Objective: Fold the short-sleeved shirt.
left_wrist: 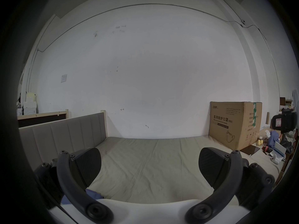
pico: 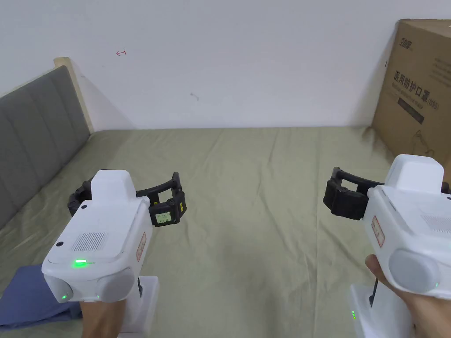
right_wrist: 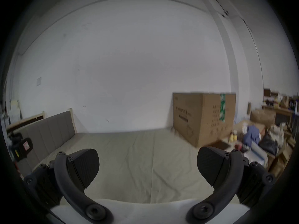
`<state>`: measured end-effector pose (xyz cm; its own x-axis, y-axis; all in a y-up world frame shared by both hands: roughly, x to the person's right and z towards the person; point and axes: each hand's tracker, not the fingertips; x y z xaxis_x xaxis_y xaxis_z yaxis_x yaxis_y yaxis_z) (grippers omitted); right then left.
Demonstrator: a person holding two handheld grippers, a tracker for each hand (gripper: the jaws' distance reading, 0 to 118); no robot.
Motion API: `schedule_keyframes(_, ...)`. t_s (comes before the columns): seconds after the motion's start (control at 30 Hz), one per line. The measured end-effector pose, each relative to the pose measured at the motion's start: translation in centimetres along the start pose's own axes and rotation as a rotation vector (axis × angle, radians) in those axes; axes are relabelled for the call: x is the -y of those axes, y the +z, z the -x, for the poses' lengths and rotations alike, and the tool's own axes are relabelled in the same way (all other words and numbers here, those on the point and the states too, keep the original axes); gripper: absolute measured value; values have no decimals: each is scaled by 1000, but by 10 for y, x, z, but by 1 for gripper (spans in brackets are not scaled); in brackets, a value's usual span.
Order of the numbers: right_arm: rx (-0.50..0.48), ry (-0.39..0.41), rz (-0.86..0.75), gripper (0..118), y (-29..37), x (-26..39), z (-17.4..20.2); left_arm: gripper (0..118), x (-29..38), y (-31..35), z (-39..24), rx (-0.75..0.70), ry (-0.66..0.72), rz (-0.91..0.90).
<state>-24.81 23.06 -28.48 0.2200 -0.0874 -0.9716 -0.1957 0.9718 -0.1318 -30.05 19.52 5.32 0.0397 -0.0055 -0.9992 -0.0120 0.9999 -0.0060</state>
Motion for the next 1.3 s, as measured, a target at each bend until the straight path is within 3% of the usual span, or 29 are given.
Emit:
schedule_keyframes(0.17,54,-132,239,118,-17,-9,-6,118,-1,-1,3,-1,16,0)
schedule_keyframes(0.47,92,-193,277,118,-1,-11,10,118,-2,-4,6,-4,11,-5)
schedule_keyframes(0.63,132,-80,180,118,3,-14,18,118,-3,-3,6,-11,9,-18)
schedule_keyframes(0.8,120,-84,214,117,6,-16,23,118,-4,-3,7,-13,16,-23)
schedule_keyframes(0.93,61,-17,164,117,1,-13,17,118,-6,-3,7,-12,14,-23)
schedule_keyframes(1.1,8,1,8,118,-5,-9,5,118,-4,-4,7,-12,7,-22)
schedule_keyframes(1.3,-10,107,-205,118,-4,2,-1,118,-2,-5,8,-13,4,-22)
